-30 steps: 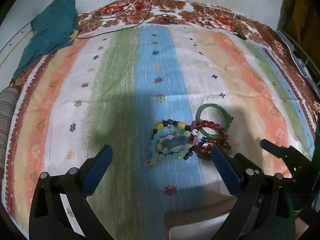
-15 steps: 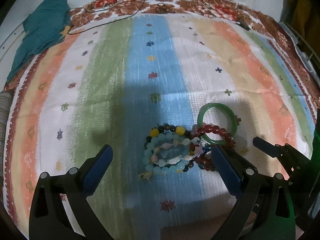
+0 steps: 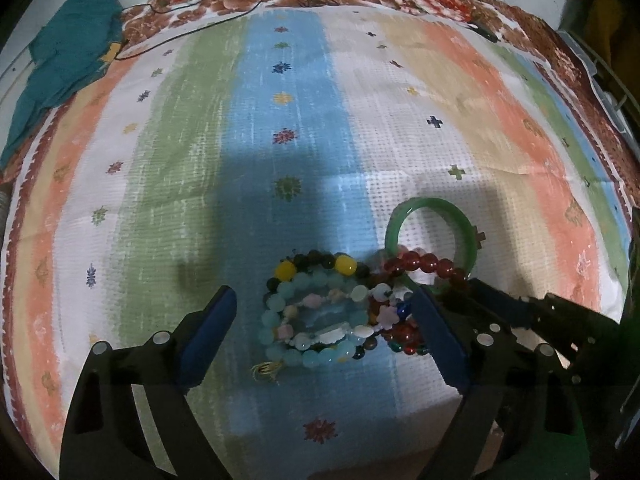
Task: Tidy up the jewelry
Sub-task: 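Lower the right gripper onto the red bead bracelet and close it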
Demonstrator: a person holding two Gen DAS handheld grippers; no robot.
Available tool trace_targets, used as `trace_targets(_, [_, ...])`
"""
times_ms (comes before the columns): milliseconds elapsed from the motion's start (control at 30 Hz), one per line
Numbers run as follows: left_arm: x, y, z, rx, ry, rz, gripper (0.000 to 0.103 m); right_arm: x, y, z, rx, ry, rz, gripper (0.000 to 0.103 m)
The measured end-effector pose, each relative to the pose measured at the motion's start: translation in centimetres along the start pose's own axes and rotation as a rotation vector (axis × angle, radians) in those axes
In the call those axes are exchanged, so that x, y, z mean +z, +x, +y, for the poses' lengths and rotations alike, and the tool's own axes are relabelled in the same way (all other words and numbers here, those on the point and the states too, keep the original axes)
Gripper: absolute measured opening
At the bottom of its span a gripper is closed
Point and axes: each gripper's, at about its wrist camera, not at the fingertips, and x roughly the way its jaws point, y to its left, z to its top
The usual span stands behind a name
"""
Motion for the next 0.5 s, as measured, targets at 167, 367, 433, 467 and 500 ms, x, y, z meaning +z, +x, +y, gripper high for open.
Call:
trace_targets(167, [0.1, 0.8, -0.2, -0.024, -0.012, 0.024, 0.077, -0.2, -0.3, 0.0, 0.000, -0.011, -0.009, 0.016])
trace_targets(367, [0.2, 1.5, -0.4, -0.036, -0.007, 0.049, 0.067, -0.3, -1.3, -1.1, -0.029, 0.004, -0.038, 0.014])
trace_targets(433, [0.0, 1.7, -0.7, -0.044, 0.002, 0.061, 0.067, -0.2, -1.5, -1.3, -0.045, 0.002, -0.044, 0.014])
trace_targets(467, [0.0, 1.7, -0.8, -0.046, 0.009, 0.063, 0.067, -0.3, -1.7, -1.4, -0.058, -0.003, -0.050, 0.014])
trace_targets(500, [0.0, 1.7, -0.8, -0.045, 0.012, 0.062, 0.067, -0.3, -1.8, -1.4, -0.067, -0.009, -0.055, 0.014])
